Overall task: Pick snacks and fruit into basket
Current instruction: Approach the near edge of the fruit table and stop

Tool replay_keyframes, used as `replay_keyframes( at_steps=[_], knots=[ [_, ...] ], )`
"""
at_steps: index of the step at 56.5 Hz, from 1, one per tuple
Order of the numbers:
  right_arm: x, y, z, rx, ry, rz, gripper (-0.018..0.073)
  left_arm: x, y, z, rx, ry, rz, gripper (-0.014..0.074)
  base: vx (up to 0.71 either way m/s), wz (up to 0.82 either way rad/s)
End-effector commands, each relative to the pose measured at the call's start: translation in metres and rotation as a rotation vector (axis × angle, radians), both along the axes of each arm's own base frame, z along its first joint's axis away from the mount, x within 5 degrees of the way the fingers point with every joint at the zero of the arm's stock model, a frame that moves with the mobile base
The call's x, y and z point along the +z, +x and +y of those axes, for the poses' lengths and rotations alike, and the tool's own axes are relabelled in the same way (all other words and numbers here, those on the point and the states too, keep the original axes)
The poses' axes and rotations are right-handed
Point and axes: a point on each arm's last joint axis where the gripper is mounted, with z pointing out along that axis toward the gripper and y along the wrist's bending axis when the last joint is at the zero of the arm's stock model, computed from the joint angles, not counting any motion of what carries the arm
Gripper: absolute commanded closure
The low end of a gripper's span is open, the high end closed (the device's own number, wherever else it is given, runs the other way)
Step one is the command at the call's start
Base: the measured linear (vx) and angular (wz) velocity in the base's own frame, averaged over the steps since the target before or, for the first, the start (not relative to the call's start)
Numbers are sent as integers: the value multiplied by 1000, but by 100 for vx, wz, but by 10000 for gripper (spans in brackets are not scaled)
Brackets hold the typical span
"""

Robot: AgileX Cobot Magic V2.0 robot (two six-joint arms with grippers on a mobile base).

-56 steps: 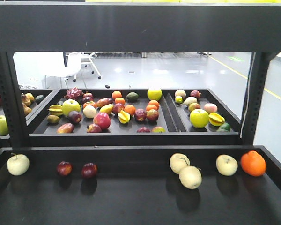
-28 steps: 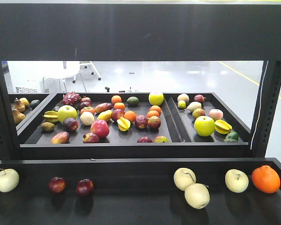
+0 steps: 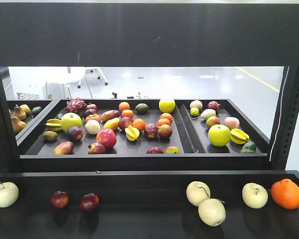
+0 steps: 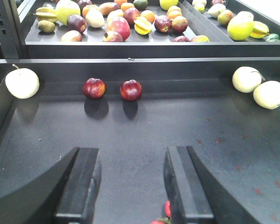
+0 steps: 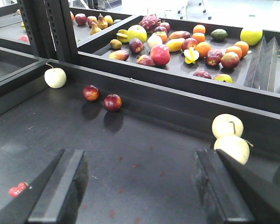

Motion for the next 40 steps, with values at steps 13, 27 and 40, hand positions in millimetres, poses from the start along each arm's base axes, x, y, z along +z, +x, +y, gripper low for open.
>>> replay_keyframes(
  at_steps=[13,27,40],
  knots=[
    [13,3,-2,-36,33,-58,30,17,3,0,7,-21,-101,185,0,0],
    [13,3,-2,-35,33,-57,30,17,3,0,7,-21,-101,185,0,0],
    [13,3,-2,-33,47,-55,30,22,3,1,13,-26,-159,185,0,0]
  ],
)
